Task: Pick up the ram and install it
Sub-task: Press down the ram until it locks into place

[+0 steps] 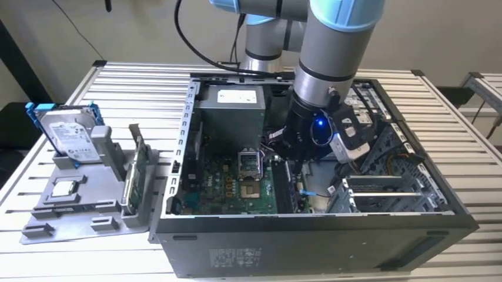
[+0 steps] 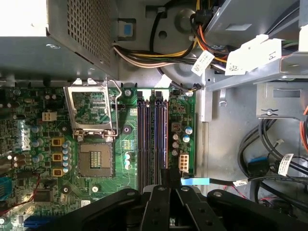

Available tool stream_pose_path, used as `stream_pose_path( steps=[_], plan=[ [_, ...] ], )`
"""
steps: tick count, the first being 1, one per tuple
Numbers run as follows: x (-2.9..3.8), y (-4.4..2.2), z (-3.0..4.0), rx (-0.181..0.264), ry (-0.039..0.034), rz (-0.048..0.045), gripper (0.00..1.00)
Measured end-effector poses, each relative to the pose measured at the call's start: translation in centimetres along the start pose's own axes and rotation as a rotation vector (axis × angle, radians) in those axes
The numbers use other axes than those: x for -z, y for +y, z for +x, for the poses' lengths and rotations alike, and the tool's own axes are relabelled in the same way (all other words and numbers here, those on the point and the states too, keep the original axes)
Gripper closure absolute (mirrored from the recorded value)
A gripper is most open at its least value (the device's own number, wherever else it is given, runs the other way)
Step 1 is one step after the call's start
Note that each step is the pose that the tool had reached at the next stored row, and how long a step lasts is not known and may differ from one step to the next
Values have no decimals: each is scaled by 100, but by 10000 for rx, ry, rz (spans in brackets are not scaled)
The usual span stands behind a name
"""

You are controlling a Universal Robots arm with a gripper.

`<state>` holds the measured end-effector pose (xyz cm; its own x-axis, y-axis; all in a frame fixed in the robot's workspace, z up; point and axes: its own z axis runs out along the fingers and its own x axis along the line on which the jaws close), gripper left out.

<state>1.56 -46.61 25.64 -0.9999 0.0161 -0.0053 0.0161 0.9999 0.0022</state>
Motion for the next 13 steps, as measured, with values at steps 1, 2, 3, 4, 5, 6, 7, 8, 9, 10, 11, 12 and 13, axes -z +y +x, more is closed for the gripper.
stream_pose_path(
  steps=[1,2,3,4,5,6,7,8,9,10,11,12,13],
  plan=[
    [0,0,0,0,0,0,89],
    [0,0,0,0,0,0,89],
    [0,0,0,0,0,0,89],
    [0,0,0,0,0,0,89],
    [0,0,0,1,0,0,89],
    [0,0,0,0,0,0,89],
    [0,0,0,0,0,-1,89],
    [0,0,0,0,0,-1,89],
    [0,0,0,0,0,-1,89],
    [0,0,0,0,0,-1,89],
    [0,0,0,0,0,-1,89],
    [0,0,0,-1,0,-2,89],
    [0,0,0,5,0,0,89]
  ],
)
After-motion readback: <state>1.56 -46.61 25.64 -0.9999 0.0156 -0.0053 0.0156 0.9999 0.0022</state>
